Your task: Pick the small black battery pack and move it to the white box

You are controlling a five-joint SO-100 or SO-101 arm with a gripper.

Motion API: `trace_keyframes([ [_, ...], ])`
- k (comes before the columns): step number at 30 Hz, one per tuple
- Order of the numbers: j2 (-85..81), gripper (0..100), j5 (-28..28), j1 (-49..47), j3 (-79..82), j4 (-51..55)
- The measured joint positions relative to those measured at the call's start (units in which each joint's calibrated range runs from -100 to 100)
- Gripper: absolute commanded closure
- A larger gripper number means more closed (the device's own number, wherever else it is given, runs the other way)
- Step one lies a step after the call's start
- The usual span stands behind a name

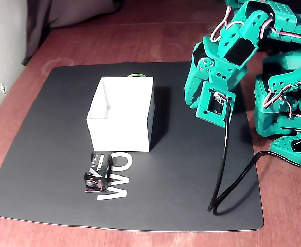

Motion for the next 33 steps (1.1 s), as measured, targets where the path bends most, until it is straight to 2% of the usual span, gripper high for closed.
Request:
trace_keyframes([
  [21,45.0,99,-0.2,-6.6,-43.8,0.0],
  [29,52.8,99,-0.3,-14.3,-50.1,-0.1],
  [33,53.0,99,-3.3,-15.8,-50.3,-4.4],
])
